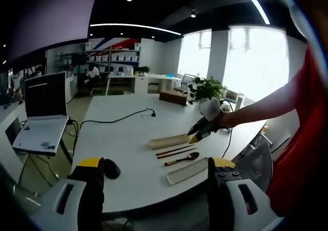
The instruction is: Arrange the utensils inside the cutlery case until each visible utensil rests in its matching compartment.
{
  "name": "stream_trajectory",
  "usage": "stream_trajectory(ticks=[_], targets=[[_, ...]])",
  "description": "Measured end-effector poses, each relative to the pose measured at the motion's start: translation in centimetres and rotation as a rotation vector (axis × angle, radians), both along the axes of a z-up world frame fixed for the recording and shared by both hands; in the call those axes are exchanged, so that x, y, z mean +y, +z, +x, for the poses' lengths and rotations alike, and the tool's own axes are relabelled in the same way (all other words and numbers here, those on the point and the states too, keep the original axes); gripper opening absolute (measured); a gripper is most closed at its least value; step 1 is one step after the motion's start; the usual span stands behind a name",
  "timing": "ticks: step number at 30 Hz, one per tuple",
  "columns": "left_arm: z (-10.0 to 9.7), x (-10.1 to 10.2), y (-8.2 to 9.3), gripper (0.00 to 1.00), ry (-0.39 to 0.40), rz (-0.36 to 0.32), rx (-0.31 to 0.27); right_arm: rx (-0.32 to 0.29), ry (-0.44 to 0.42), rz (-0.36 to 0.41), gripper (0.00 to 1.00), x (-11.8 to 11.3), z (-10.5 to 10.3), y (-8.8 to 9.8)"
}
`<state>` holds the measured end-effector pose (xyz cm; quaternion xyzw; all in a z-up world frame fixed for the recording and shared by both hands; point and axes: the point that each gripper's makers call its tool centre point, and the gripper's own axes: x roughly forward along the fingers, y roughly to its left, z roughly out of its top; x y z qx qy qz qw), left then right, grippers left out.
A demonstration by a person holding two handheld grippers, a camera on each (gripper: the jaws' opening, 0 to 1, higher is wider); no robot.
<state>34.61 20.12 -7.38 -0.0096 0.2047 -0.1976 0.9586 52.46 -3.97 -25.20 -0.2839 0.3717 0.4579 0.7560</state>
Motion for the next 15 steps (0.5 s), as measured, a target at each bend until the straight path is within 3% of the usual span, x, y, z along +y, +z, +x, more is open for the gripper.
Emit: stream_trajectory(ticks=[4,10,15], targets=[[0.3,-0.7,-0.6,0.85,-0.018,-0.009,0.016,0.021,0.005,-0.01,0.24,0.1,-0.2,-0.7],[0.2,-1.3,-0.5,0.84,-0.02,0.038,0.007,0.051,0.048,-0.031,0.23,0.9,-0.1,-1.7],[0.1,-1.2,-0.4,0.84,-0.003,0.044,0.0,0.083,0.006,-0.005,0.2,1.1,0.9,-2.3]])
